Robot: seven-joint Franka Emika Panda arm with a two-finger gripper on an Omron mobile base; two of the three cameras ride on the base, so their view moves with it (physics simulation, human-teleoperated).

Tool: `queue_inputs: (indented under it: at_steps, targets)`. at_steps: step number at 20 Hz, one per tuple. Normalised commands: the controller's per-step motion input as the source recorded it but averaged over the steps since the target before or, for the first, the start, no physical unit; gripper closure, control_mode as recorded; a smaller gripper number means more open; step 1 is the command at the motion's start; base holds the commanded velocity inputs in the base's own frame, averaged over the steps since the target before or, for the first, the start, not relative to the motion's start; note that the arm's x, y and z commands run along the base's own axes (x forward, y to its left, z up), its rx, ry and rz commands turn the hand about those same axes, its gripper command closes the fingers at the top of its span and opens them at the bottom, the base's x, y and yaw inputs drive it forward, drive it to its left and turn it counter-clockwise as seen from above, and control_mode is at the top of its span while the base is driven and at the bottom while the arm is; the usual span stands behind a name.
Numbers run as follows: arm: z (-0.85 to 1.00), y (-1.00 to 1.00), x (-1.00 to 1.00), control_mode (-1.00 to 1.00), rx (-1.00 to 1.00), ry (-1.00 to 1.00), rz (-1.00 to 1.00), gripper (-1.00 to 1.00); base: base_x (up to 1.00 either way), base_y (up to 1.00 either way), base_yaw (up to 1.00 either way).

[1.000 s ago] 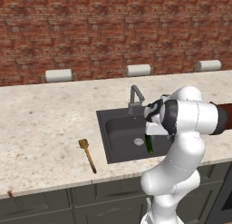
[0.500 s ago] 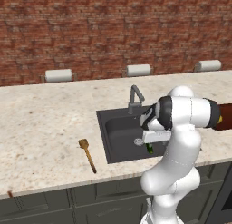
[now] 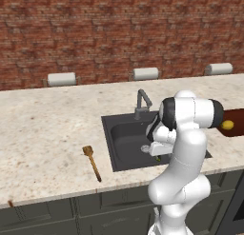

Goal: Pick up all produce items and place them in the sink. Turn on the sink faucet to wash them. Then turn the sink off and put them in the tray.

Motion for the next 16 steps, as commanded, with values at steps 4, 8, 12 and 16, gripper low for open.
queue_inputs:
  at_steps: [4,8,12,16]
  targets:
    - [-0.24,0.06,0.20,-1.00,0.04,0.00,0.04,-1.00,0.00,0.00,0.00]
    - [-0.15,0.02,0.27,-1.00,0.02,0.00,0.03,-1.00,0.00,0.00,0.00]
    - [-0.13,0.01,0.24,-1.00,0.00,0.00,0.02,-1.00,0.00,0.00,0.00]
    - [-0.26,0.02,0.24,-1.00,0.00,0.00,0.01,-1.00,0.00,0.00,0.00]
